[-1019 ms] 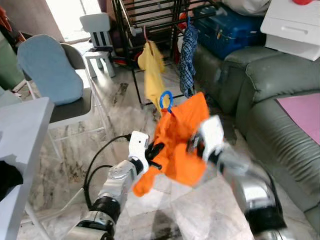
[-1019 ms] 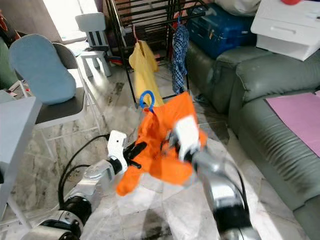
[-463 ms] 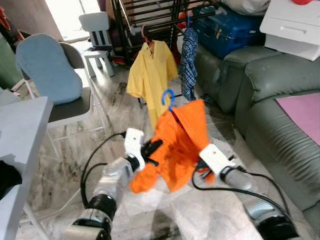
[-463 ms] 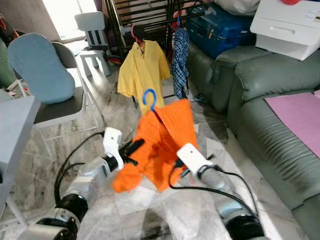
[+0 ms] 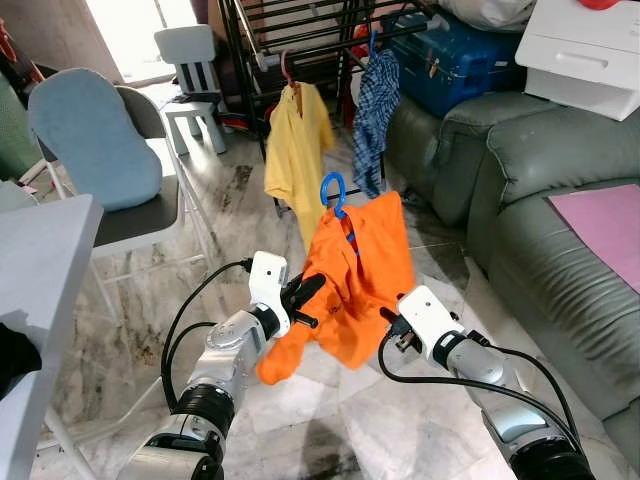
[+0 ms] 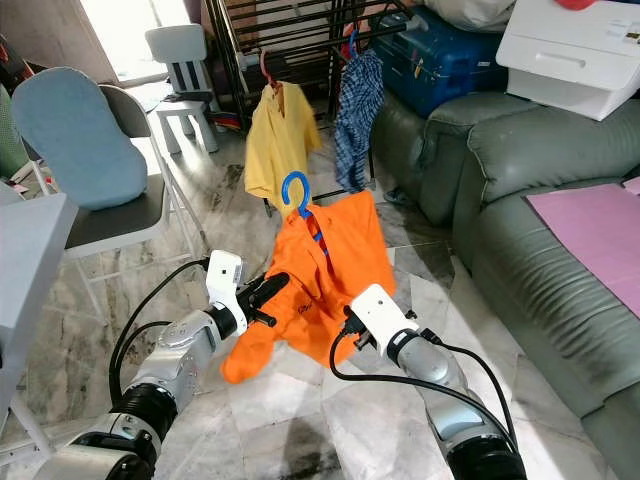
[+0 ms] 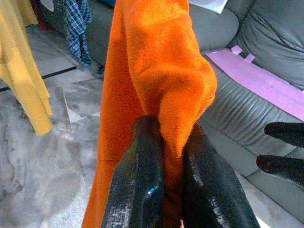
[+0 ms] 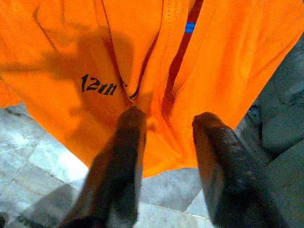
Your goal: Hang hanger
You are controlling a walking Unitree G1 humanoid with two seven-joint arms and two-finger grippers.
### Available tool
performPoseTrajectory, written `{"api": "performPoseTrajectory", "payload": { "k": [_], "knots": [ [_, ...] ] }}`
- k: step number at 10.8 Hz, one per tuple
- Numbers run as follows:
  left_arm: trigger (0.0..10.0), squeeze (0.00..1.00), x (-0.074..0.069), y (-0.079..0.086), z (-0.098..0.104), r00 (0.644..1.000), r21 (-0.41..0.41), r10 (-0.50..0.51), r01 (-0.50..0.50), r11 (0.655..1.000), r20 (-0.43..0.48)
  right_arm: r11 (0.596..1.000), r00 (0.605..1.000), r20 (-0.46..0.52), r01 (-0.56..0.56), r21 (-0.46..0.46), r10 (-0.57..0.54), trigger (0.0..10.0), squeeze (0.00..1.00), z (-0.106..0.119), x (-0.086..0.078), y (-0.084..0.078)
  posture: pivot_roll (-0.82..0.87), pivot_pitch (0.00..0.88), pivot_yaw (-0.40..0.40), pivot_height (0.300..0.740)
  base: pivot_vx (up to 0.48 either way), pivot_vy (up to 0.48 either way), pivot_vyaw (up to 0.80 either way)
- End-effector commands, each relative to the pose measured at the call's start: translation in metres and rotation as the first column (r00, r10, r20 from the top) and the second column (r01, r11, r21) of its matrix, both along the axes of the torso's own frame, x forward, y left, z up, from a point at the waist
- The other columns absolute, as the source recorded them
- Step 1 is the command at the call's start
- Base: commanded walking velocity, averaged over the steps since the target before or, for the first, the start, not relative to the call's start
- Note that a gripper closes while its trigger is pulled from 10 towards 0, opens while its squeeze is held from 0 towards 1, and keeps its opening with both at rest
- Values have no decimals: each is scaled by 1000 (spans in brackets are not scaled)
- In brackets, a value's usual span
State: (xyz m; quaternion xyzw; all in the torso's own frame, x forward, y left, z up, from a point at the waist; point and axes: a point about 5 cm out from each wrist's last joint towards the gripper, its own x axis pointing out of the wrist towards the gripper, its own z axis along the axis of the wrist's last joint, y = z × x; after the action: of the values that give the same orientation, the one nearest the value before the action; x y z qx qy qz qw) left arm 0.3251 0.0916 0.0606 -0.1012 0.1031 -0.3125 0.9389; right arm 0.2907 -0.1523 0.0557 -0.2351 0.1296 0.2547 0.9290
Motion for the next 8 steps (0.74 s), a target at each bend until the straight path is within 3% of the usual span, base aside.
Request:
{"api": "performPoseTrajectory", "payload": {
  "k": [1, 8],
  "knots": [
    [0, 0, 7, 3, 11, 998, 3, 14, -14, 1000, 54, 1000, 1000, 6, -17, 13, 17, 10000, 1000, 3, 1, 5, -273, 0, 104, 740, 0, 0, 0],
    [0, 0, 7, 3, 11, 998, 3, 14, -14, 1000, 54, 1000, 1000, 6, -17, 13, 17, 10000, 1000, 3, 1, 5, -273, 0, 104, 740, 0, 0, 0]
  ]
}}
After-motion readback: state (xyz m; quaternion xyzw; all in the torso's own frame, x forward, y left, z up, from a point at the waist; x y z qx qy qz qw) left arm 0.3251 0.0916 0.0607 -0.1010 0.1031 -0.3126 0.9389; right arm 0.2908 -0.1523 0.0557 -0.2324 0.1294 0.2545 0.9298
